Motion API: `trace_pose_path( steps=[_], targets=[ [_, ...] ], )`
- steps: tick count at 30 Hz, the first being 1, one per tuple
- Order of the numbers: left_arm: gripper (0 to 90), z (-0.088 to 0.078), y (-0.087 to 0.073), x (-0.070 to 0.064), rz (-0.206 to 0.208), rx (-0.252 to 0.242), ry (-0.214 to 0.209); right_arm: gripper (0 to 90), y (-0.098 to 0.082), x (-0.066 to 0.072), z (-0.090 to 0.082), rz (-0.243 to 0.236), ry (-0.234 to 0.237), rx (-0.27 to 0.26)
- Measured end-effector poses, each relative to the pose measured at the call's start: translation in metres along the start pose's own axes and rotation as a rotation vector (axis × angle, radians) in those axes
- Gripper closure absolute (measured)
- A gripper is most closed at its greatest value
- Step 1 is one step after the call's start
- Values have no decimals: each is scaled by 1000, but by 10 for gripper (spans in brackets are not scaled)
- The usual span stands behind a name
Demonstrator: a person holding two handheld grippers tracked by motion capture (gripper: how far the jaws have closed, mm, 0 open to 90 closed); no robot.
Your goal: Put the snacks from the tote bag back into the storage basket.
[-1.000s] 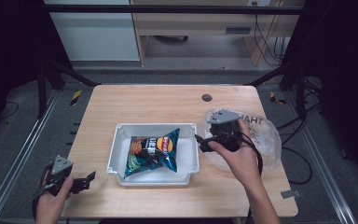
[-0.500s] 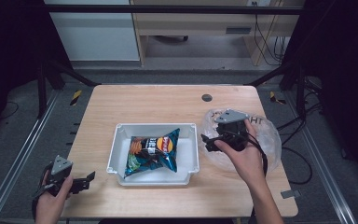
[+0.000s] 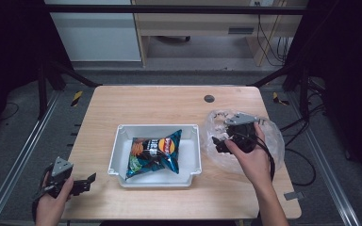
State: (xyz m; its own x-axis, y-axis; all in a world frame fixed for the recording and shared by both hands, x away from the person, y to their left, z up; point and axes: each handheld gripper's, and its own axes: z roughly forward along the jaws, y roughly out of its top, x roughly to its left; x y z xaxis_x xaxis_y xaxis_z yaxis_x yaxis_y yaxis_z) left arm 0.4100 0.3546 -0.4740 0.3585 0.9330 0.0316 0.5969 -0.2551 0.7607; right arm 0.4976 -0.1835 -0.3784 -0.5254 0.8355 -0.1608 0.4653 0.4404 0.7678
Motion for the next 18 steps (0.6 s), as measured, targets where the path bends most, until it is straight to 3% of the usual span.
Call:
trace_pose_path(
  steps=[18],
  targets=[
    [31, 1, -1, 1, -7, 11, 15, 88, -37, -26, 19, 71, -39, 40]
  ],
)
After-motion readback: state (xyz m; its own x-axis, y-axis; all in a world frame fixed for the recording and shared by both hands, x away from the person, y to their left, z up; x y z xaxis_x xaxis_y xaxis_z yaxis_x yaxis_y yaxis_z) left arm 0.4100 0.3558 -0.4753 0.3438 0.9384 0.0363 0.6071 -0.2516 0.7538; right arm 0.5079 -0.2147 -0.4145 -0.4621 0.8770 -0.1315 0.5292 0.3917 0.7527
